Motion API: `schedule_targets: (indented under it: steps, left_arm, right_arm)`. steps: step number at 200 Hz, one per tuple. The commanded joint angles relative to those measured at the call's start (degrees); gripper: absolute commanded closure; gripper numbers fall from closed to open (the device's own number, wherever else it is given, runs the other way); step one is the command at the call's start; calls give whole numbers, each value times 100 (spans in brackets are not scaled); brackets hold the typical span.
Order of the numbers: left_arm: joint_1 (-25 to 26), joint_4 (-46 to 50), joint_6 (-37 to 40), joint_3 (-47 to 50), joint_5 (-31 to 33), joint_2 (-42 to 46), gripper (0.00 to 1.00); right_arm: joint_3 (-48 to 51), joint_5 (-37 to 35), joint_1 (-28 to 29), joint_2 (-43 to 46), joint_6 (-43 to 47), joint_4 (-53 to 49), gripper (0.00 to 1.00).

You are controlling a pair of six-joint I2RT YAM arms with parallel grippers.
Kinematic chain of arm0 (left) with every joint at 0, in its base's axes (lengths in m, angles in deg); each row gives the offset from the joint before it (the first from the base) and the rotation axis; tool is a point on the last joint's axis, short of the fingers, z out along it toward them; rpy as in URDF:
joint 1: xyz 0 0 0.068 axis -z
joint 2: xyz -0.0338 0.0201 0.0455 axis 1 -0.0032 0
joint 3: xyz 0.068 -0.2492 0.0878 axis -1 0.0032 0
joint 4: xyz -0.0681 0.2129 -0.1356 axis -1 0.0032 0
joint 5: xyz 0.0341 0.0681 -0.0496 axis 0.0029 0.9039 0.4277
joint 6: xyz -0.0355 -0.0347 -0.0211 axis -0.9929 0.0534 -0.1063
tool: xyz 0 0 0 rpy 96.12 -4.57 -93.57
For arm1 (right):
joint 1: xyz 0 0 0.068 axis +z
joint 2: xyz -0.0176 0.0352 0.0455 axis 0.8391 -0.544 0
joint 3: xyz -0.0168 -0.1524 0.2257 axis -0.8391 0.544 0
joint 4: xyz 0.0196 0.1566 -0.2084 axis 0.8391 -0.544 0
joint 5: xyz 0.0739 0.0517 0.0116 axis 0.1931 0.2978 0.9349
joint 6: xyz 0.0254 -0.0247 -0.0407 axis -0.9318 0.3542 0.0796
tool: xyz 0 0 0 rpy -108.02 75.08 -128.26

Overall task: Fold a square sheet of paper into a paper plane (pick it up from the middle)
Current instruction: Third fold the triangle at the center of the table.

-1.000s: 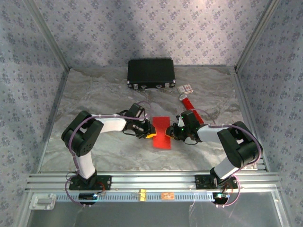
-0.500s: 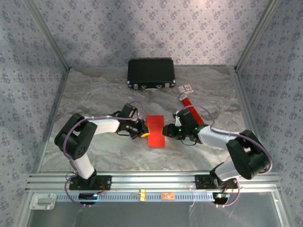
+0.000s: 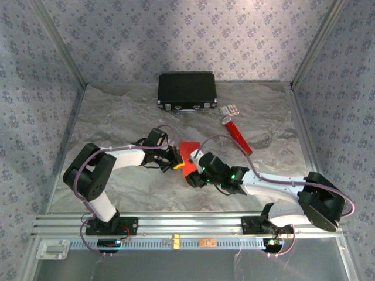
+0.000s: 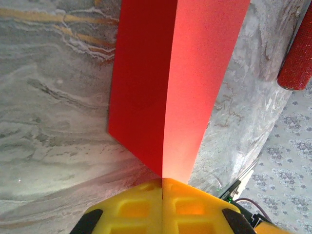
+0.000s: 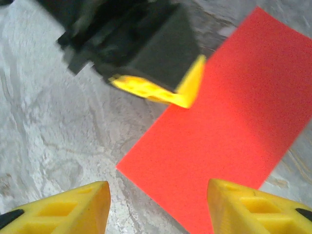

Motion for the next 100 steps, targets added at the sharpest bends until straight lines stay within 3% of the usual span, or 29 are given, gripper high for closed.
schedule_targets:
  steps: [1, 67, 100]
  left_arm:
    - [-29, -137, -79, 66, -141, 212, 100]
    - [-51, -147, -93, 88, -167, 201, 100]
    - [-53, -164, -104, 108, -164, 203, 100]
  right_arm:
    - [-75, -1040, 452, -376, 1069, 510, 44]
    - [-208, -2795, 1247, -1382, 1440, 1074, 44]
    - [-210, -3045, 1304, -1552, 1400, 1101, 48]
